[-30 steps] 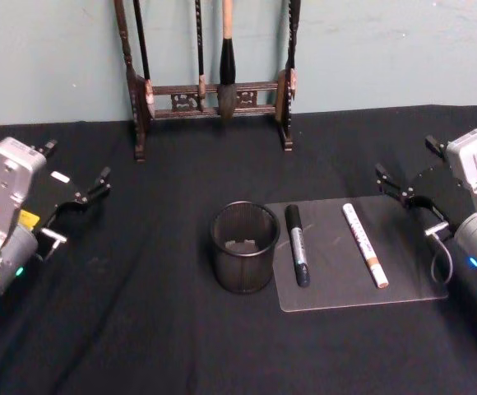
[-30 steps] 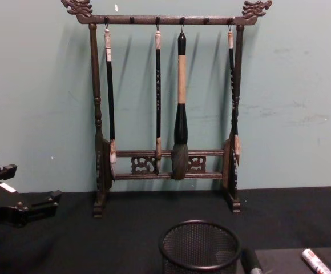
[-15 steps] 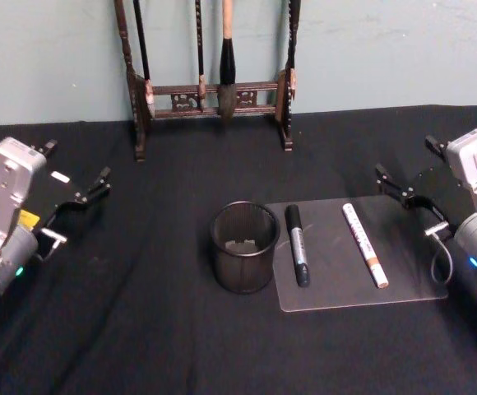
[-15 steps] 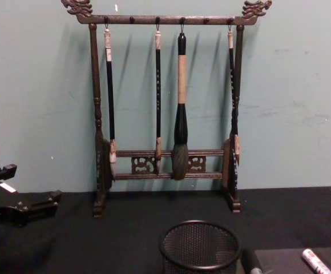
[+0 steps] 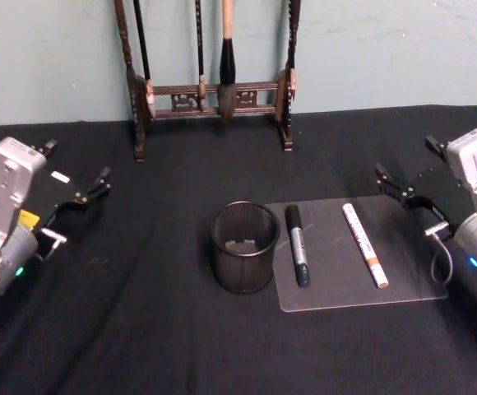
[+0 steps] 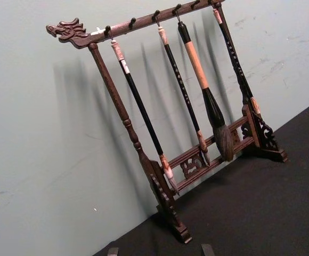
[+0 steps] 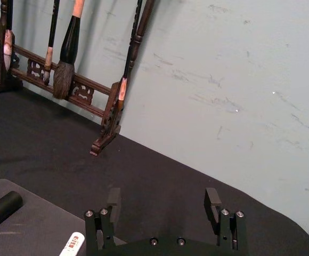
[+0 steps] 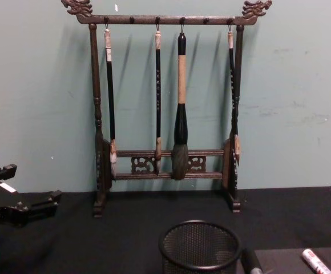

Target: Pick up the water-based marker from the table and place it into the pen holder.

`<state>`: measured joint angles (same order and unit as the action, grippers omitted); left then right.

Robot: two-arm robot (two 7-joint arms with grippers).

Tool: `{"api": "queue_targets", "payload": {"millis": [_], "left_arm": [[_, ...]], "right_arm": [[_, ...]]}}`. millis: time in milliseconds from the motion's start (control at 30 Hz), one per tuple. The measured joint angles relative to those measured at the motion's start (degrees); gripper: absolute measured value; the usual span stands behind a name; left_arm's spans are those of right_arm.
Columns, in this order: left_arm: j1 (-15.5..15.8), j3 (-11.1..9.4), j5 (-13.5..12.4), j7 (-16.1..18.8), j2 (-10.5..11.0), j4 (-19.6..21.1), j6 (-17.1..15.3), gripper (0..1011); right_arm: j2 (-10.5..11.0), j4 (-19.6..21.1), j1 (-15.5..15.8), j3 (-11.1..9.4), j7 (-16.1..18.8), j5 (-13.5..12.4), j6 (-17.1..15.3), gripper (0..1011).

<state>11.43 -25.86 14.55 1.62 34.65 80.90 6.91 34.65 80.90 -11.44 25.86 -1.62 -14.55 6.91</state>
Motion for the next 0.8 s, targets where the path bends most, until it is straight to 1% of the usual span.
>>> {"api": "queue_targets", "payload": {"millis": [233,300,433,567,600,633,667,733,767,800], "left_arm": [[0.0,0.0,0.0,0.0,0.0,0.0,0.0,1001],[0.0,0.0,0.0,0.0,0.0,0.0,0.0,1001],[0.0,0.0,0.0,0.0,0.0,0.0,0.0,1001],[0.0,0.0,0.0,0.0,0.0,0.0,0.0,1001],[0.0,0.0,0.0,0.0,0.0,0.0,0.0,1001],[0.0,0.0,0.0,0.0,0.0,0.0,0.0,1001],[0.0,0.0,0.0,0.0,0.0,0.0,0.0,1001],[0.0,0.0,0.0,0.0,0.0,0.0,0.0,1001],[0.0,0.0,0.0,0.0,0.0,0.0,0.0,1001],[0.0,0.0,0.0,0.0,0.0,0.0,0.0,1001]], "right_arm": [[0.0,0.0,0.0,0.0,0.0,0.0,0.0,1003],[0.0,0.1,0.1,-0.3,0.2,0.0,-0.2,1003],[0.0,1.2,0.4,-1.3,1.6,-1.2,-2.2,1003],[0.0,3.0,0.7,-2.2,3.5,-3.1,-5.7,1002],[0.0,3.9,0.8,-2.5,4.3,-4.2,-7.8,1003],[0.0,4.3,0.8,-2.7,4.8,-4.7,-8.8,1003],[-0.1,5.0,0.8,-3.0,5.6,-5.6,-10.7,1002],[-0.2,5.6,0.8,-3.2,6.5,-6.5,-12.9,1002],[-0.4,6.2,0.7,-3.3,7.1,-7.2,-15.1,1003],[-0.4,6.2,0.7,-3.3,7.1,-7.2,-15.1,1003]]}}
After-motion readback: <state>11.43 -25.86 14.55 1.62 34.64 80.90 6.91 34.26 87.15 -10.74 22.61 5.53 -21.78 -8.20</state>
